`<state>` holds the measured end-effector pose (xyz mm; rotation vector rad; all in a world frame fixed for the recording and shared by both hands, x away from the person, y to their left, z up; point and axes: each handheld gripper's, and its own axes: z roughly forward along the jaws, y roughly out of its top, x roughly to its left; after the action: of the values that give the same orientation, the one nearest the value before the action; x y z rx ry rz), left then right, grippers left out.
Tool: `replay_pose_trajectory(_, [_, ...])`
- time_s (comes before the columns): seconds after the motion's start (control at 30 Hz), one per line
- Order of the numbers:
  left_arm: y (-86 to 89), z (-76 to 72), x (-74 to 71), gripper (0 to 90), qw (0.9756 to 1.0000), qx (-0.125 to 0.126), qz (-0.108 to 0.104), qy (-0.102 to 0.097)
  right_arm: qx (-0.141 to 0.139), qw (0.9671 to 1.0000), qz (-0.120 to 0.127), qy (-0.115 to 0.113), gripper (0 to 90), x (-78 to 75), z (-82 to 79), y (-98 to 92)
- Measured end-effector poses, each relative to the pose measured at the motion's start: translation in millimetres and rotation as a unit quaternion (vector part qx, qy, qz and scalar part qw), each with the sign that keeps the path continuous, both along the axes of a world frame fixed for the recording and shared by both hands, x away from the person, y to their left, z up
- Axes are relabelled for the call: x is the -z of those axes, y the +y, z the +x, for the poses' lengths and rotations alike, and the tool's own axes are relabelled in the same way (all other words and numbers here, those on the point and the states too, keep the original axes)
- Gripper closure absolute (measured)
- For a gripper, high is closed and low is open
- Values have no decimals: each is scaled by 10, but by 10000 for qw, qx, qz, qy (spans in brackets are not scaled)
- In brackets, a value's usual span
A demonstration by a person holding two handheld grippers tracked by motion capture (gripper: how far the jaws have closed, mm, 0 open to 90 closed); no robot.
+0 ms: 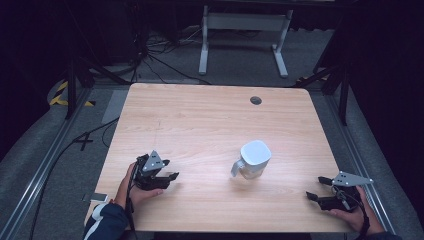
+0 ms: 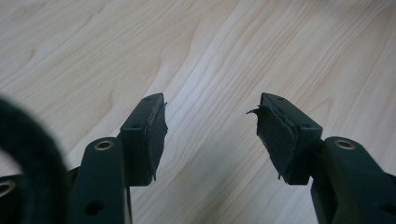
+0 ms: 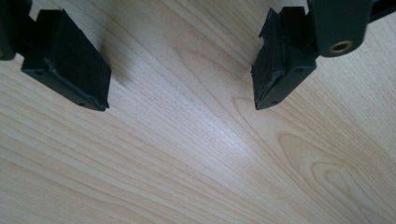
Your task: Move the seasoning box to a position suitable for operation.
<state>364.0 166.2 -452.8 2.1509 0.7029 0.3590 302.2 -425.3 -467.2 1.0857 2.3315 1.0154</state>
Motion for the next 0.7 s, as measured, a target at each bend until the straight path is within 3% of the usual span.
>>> replay_pose_trajectory(0.17, [-159,40,-151,461,9995,118,-279,-114,4,10000,1,1,196,0,-2,0])
replay_pose_trajectory(0.37, [-401,106,-276,461,9987,337,-265,-261,1,10000,1,0,196,0,-1,0])
replay_pose_trajectory(0.5, [-580,177,-375,447,9972,487,-442,-342,3,10000,1,0,195,0,-1,0])
replay_pose_trajectory(0.7, [-796,219,-476,438,9954,671,-533,-420,3,10000,2,0,196,0,-2,0])
